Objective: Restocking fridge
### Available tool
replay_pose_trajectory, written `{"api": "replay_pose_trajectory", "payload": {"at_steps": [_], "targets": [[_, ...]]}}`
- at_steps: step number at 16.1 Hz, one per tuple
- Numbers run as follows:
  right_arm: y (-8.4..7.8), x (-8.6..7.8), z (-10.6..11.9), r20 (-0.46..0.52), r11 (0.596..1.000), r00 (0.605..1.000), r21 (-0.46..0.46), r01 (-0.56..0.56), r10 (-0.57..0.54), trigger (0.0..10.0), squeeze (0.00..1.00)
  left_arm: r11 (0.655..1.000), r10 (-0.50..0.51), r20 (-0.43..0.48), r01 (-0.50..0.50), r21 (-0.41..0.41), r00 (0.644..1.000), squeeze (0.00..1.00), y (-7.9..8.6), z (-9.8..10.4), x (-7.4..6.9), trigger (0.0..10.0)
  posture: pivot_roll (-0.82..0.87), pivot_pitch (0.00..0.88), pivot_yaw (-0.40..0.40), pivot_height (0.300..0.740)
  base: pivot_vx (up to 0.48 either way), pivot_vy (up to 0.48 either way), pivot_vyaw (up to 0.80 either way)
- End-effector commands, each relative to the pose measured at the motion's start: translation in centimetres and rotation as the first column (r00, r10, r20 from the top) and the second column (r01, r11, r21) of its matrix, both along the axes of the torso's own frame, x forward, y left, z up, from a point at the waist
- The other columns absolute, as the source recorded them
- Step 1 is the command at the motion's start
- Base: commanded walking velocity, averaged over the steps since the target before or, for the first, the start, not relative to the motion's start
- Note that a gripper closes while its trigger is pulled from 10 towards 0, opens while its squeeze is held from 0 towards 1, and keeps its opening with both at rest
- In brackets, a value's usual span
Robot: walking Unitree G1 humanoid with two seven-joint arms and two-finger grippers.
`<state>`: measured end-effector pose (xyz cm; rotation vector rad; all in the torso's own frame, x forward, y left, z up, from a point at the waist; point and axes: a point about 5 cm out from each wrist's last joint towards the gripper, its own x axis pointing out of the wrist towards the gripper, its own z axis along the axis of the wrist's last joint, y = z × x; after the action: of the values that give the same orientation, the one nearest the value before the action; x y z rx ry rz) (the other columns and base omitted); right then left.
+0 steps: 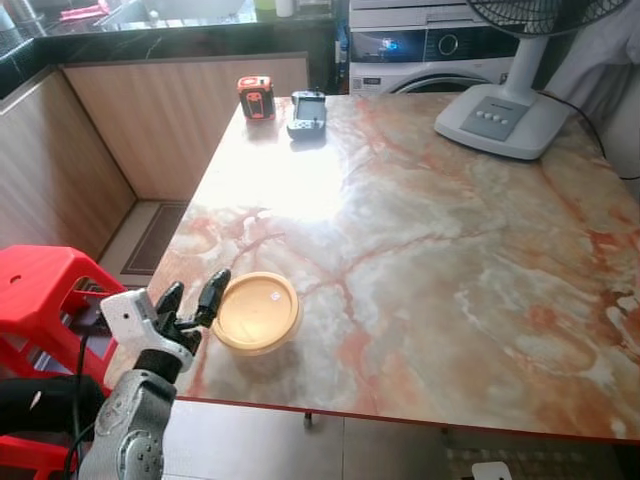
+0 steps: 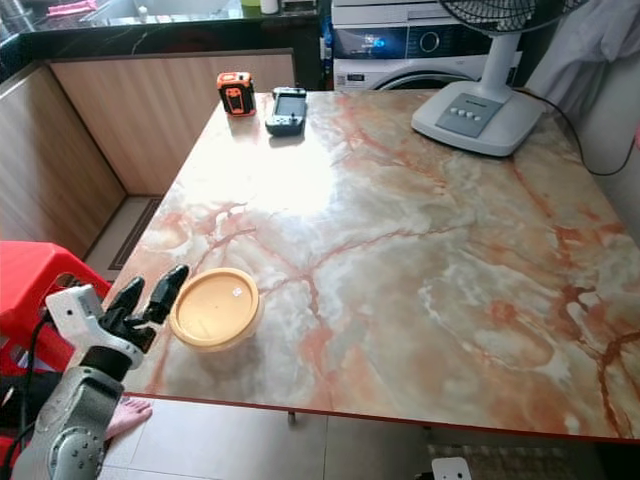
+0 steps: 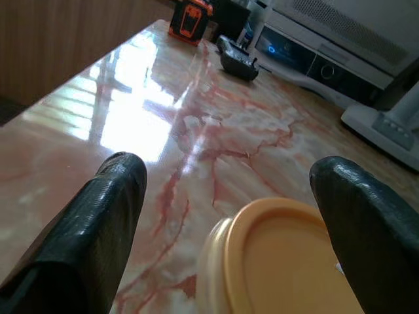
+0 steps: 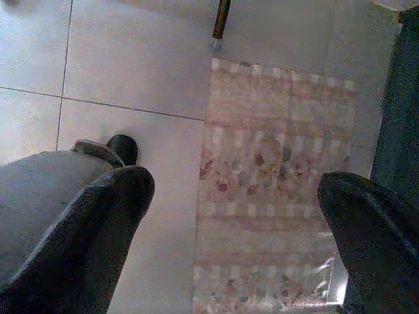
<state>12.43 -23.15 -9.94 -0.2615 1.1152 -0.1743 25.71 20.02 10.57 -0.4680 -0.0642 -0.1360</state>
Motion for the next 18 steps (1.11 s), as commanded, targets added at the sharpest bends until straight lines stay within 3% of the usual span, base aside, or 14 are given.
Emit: {"api": "replay_pose_trajectory", "payload": {"at_steps": [1, 6, 14, 18], "targets": [[0.2, -0.1, -0.1, -0.003, 1.0, 1.0, 0.009, -0.003, 0.003, 10.0, 0.0, 1.0, 0.005, -0.044, -0.005, 0.001, 0.999, 0.0, 0.6, -0.9, -0.2, 10.0, 0.13, 0.062, 0.046, 0.74, 0.0, 0.0, 0.0], [0.3, -0.1, -0.1, -0.005, 1.0, 1.0, 0.012, -0.009, 0.009, 10.0, 0.0, 1.0, -0.004, -0.083, 0.002, -0.023, 0.997, 0.0, 1.0, -2.2, 0.3, 10.0, 0.12, 0.063, 0.042, 0.74, 0.0, 0.0, 0.0], [1.3, 0.8, 0.0, 0.004, 1.0, 1.0, 0.011, -0.023, 0.023, 10.0, 0.0, 0.985, -0.153, -0.055, 0.148, -0.086, 0.987, 0.0, -0.9, -2.0, 1.9, 10.0, 0.1, 0.061, 0.038, 0.74, 0.0, 0.0, 0.0], [1.0, 0.6, 0.0, 0.002, 1.0, 1.0, 0.007, -0.022, 0.022, 10.0, 0.0, 0.975, -0.195, -0.056, 0.188, -0.118, 0.979, 0.0, -1.4, -2.3, 1.9, 10.0, 0.1, 0.061, 0.035, 0.74, 0.0, 0.0, 0.0]]}}
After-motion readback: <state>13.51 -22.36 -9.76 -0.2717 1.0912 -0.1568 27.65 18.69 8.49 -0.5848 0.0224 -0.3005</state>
